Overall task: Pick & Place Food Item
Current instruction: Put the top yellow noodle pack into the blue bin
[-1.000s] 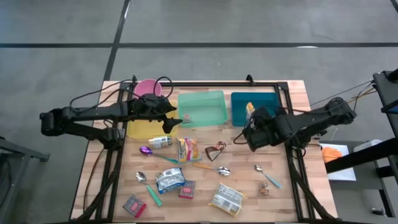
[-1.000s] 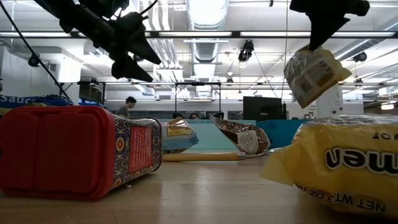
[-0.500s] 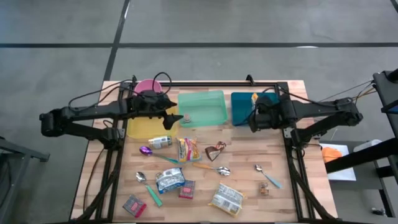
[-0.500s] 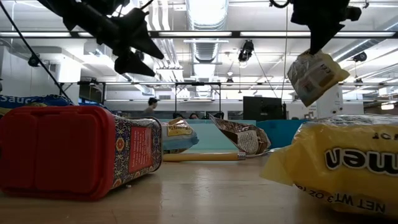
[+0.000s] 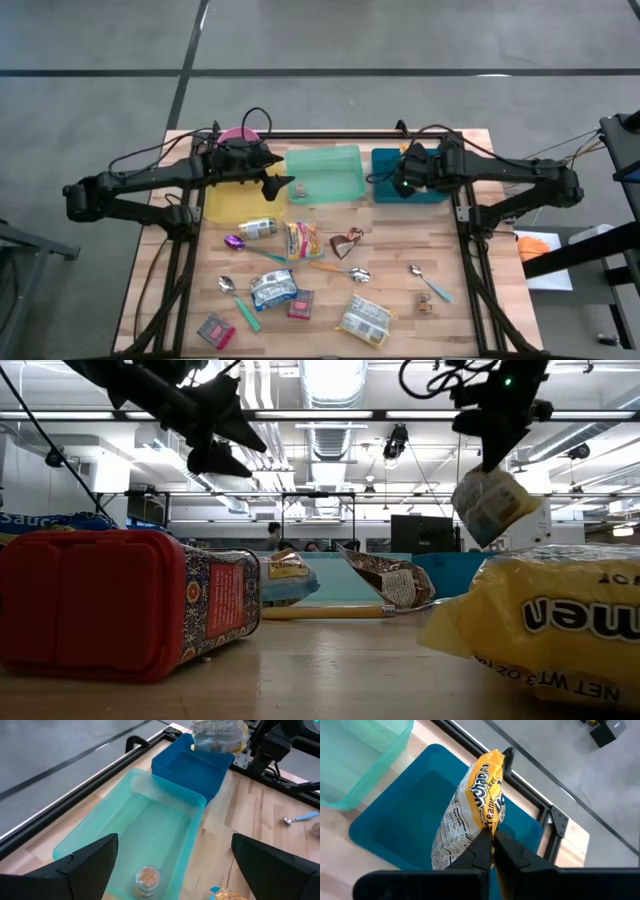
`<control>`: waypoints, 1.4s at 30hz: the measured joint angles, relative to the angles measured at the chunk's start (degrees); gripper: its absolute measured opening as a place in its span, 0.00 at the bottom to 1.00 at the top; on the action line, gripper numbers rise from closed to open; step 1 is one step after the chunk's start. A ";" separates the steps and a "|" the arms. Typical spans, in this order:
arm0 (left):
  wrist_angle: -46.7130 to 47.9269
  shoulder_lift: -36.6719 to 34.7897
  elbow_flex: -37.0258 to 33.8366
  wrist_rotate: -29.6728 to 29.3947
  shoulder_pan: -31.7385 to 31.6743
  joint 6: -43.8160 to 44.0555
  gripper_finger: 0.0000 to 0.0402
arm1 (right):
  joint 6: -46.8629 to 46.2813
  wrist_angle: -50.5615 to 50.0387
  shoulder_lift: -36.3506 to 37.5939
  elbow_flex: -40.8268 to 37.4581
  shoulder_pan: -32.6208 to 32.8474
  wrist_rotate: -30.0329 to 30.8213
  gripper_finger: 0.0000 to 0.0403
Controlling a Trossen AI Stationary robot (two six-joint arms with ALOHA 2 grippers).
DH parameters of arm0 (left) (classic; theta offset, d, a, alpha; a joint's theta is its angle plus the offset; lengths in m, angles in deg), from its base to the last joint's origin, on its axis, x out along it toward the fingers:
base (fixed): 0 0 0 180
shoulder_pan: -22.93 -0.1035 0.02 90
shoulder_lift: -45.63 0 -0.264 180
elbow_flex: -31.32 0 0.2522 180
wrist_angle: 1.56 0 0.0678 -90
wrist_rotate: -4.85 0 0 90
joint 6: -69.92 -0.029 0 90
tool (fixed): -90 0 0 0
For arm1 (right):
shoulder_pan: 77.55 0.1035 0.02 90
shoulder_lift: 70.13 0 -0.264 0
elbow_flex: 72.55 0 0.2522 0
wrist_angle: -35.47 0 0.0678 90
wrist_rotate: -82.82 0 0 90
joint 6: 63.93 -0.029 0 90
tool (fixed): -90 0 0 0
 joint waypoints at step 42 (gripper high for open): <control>0.00 0.00 -0.13 -0.02 -0.56 -0.46 0.99 | 10.38 54.23 -0.06 -31.42 -8.66 -13.81 0.03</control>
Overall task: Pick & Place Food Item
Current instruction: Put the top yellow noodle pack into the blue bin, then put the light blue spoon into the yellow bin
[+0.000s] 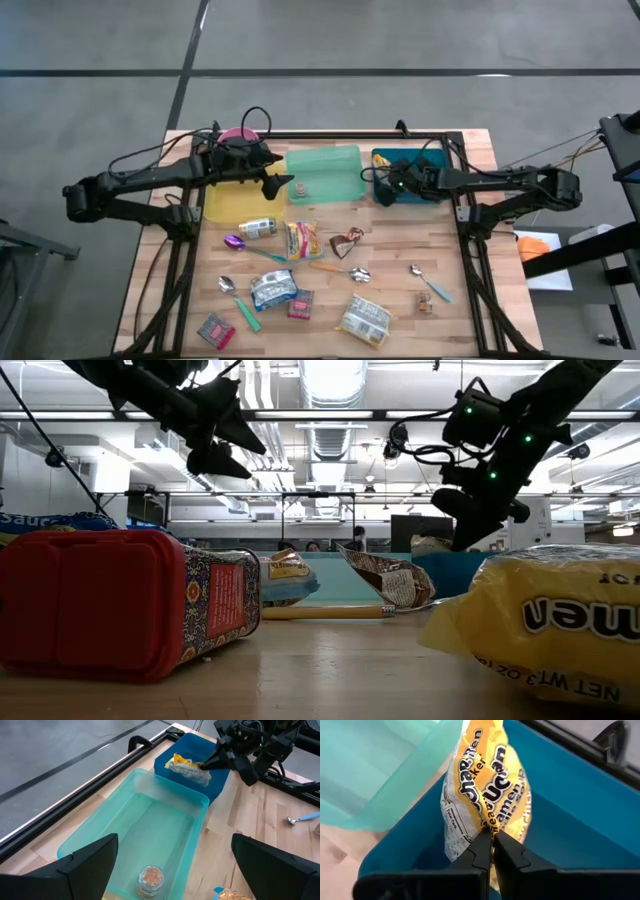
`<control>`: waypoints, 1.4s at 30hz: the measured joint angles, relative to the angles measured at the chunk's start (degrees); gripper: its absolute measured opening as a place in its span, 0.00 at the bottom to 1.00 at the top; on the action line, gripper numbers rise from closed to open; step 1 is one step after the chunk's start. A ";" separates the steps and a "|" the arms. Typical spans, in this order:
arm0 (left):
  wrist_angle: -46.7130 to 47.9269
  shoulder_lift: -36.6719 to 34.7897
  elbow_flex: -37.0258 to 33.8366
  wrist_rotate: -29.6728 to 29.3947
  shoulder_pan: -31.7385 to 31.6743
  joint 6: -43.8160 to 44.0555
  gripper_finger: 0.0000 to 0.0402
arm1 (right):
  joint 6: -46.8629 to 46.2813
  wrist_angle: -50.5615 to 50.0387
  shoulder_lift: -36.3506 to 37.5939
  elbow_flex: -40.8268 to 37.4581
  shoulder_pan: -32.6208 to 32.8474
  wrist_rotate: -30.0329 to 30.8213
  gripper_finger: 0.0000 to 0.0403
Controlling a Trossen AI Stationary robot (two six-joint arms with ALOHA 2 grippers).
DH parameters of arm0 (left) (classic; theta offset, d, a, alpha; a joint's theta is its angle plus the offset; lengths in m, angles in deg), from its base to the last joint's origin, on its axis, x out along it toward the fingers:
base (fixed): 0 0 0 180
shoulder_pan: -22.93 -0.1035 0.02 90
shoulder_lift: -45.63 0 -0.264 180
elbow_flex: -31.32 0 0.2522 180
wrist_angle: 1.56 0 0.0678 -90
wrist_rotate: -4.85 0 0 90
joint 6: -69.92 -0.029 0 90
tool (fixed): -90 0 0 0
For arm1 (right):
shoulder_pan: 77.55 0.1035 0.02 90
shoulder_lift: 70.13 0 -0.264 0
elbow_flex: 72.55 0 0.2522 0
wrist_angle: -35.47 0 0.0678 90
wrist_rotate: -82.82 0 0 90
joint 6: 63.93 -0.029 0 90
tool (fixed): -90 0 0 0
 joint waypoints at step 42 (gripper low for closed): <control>0.04 -0.02 -0.02 -0.42 -0.02 0.02 0.99 | -4.96 -26.04 0.02 17.63 5.02 -9.16 0.50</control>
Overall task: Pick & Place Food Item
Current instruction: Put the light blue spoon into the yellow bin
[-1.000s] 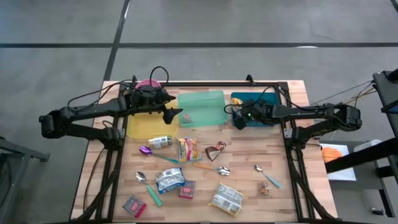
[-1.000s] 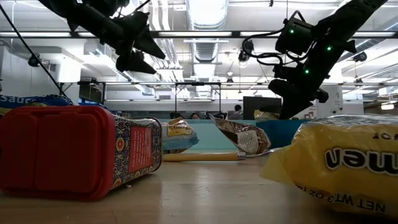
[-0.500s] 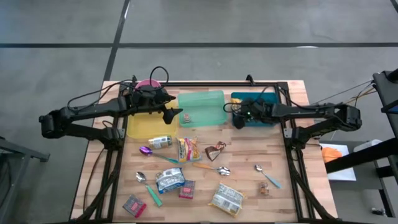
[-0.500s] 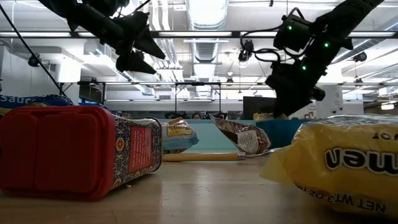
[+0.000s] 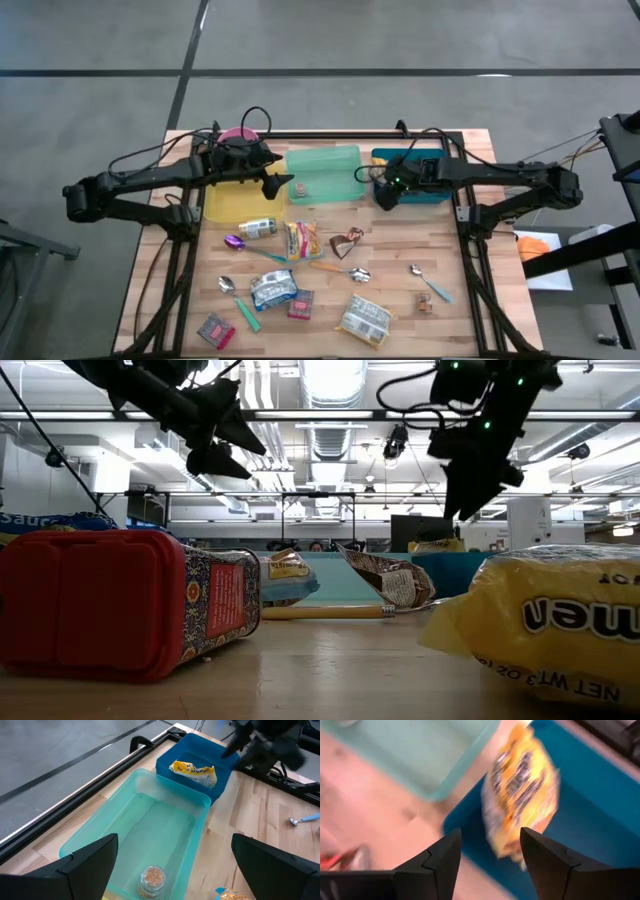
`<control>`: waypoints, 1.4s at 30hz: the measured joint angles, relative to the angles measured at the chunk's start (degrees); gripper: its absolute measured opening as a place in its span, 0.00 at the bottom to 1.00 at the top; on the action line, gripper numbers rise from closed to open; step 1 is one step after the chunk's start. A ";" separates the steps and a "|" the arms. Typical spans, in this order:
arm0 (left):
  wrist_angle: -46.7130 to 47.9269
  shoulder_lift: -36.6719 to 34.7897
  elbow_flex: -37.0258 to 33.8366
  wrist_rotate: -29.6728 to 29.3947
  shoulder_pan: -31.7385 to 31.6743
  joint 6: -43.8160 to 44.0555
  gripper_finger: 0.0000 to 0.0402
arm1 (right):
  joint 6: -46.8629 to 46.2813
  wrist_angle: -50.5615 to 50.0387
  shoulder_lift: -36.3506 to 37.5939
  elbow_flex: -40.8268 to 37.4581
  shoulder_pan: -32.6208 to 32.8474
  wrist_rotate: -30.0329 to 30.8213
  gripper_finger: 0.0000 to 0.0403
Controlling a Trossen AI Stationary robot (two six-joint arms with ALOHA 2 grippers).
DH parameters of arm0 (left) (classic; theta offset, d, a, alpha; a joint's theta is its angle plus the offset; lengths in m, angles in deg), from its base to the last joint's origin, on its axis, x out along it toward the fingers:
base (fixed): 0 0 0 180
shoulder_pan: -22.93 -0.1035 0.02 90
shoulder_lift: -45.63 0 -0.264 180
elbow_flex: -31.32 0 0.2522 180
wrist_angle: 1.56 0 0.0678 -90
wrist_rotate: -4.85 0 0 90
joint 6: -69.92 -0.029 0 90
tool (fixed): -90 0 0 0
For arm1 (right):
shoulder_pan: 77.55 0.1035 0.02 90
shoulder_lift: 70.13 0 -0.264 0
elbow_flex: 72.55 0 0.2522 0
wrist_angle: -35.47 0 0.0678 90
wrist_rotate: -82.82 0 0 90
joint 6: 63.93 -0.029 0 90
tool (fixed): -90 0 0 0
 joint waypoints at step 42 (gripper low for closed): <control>-2.01 0.00 -0.24 -1.51 0.09 -3.74 0.99 | -52.66 -13.83 -0.13 -4.84 55.56 -18.03 0.50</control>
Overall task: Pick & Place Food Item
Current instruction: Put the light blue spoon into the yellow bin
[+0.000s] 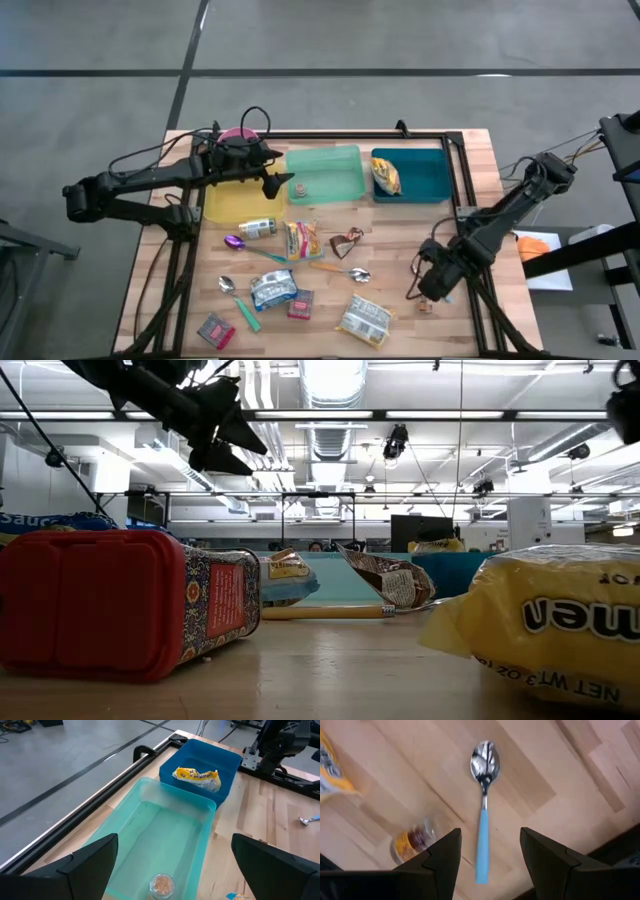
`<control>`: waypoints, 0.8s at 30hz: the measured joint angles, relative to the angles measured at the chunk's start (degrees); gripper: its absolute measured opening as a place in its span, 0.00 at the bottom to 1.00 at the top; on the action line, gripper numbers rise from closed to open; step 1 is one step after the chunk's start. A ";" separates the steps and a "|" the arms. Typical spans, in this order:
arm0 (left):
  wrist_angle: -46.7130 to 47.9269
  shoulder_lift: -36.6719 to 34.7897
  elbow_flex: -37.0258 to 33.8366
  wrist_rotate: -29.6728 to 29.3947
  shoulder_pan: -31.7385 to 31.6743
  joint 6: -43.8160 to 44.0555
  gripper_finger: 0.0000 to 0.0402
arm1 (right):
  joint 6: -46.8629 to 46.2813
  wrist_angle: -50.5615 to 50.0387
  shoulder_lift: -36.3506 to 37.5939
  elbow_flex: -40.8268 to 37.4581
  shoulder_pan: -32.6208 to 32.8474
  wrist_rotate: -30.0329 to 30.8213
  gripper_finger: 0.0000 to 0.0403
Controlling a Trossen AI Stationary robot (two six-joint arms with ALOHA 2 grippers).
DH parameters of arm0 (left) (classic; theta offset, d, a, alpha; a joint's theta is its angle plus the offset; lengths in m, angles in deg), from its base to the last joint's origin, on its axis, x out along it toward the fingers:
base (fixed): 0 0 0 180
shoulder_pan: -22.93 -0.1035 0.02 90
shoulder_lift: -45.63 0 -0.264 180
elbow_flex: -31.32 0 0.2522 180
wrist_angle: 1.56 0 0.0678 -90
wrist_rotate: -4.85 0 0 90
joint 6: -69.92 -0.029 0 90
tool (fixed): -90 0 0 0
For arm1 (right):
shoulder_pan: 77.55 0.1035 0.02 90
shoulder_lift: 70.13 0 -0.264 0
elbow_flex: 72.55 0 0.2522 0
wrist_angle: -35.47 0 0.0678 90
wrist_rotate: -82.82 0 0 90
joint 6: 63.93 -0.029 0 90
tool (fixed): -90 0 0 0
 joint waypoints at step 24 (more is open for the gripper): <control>-1.62 0.02 0.00 29.22 1.69 -2.32 0.99 | -12.09 7.30 -6.88 0.05 8.94 -4.13 0.50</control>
